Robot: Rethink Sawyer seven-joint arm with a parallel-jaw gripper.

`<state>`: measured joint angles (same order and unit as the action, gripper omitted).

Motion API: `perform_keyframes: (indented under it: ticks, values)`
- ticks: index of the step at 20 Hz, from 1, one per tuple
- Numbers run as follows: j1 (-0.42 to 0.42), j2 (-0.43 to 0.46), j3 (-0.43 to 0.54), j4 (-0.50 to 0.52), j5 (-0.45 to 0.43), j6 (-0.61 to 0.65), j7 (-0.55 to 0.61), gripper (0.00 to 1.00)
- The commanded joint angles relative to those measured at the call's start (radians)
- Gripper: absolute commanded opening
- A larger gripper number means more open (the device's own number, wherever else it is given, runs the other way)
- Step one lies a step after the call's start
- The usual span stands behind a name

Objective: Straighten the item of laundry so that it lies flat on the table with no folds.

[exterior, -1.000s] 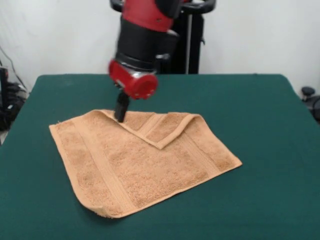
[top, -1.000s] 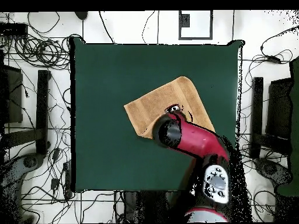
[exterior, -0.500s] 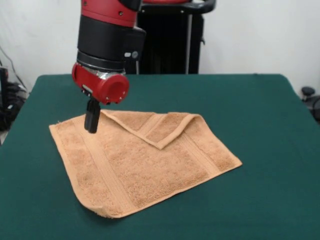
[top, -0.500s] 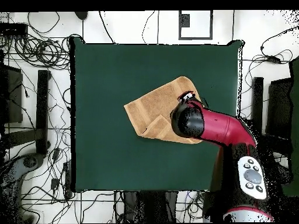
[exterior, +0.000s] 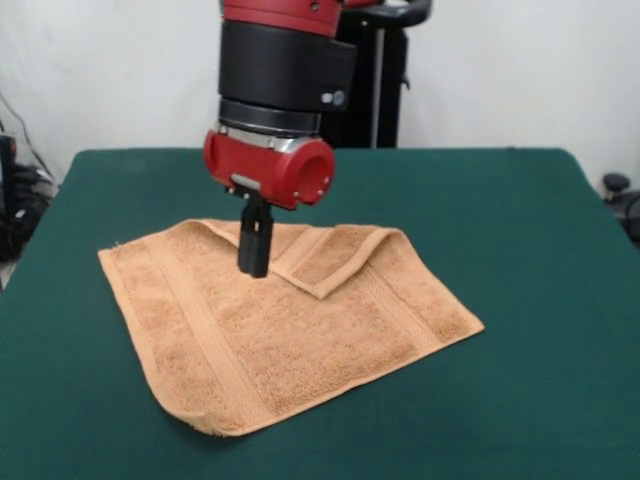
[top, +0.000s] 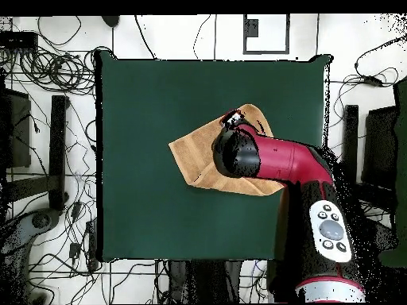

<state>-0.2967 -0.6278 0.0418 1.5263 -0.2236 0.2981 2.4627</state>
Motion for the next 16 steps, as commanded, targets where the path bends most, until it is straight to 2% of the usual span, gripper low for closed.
perform_keyframes:
  ticks: [1,4,16]
  values:
    - [0.01,0.0,0.155,0.031,-0.03,0.168,-0.151,0.0]
    - [0.002,-0.001,0.164,0.031,-0.027,0.193,-0.147,0.0]
    - [-0.014,0.017,0.179,-0.01,-0.085,0.157,-0.177,0.0]
